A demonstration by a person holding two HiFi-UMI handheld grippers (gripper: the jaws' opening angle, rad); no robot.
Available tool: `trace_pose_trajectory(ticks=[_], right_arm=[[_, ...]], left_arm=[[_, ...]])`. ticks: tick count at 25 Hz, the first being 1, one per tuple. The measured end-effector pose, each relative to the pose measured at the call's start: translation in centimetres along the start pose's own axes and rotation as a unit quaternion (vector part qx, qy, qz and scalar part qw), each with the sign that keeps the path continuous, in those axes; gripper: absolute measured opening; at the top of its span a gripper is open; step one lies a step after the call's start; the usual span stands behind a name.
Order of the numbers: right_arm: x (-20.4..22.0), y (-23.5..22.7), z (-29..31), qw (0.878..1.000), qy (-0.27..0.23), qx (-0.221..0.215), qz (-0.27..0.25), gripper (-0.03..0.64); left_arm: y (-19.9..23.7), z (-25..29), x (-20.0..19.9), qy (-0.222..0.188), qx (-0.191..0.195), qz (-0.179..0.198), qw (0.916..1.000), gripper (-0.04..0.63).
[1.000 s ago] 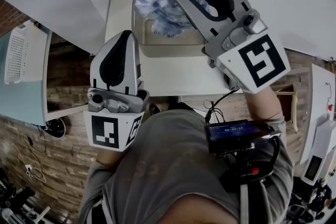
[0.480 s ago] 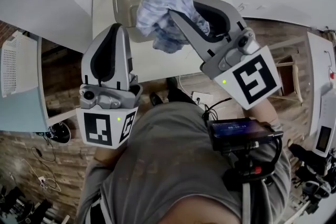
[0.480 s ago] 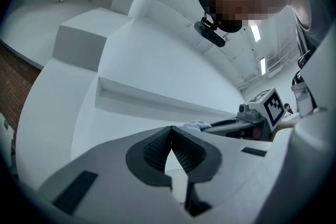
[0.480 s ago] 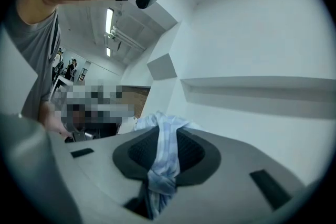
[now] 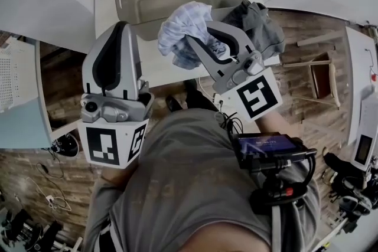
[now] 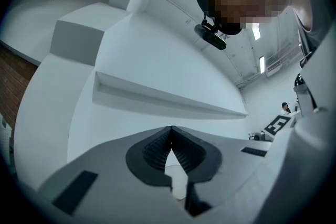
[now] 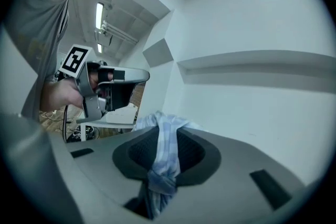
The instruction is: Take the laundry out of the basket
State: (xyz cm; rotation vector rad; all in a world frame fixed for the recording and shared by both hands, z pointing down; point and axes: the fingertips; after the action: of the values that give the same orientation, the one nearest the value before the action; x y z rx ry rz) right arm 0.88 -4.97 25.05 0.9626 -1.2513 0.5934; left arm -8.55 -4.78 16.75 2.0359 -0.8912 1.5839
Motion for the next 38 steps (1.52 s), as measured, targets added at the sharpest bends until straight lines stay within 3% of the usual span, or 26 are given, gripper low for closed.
trace_pose_trajectory(ticks=[16,27,38], right_arm=[[15.5,2.9,3.2,0.993,0.113,-0.011,0.013,0.097],[18.4,5.4,4.8,0.989,0.145,-0.027,0.031,0.135],[18.7,6.0,4.2,0.984,0.161,-0.065,0.03,0.275]], left_arm=[[2.8,2.0,4.0,0.056,-0.02,-0.006,0.9982,0.008],[3.7,2.0,3.4,0.066,-0.024,-0.005,0.9975,0.008],[3.7,2.6,3.4,0.055,-0.017,-0.006,0.9983,0.008]])
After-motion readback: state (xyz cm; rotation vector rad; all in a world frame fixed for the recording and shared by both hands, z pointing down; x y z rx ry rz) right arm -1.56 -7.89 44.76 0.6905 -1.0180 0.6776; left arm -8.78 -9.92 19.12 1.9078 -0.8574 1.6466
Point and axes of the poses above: the fingertips, and each gripper's own axes: z forward along the fingers, y to its left, x out of its underside, and after that the axes turned 11 degrees about x, right-handed
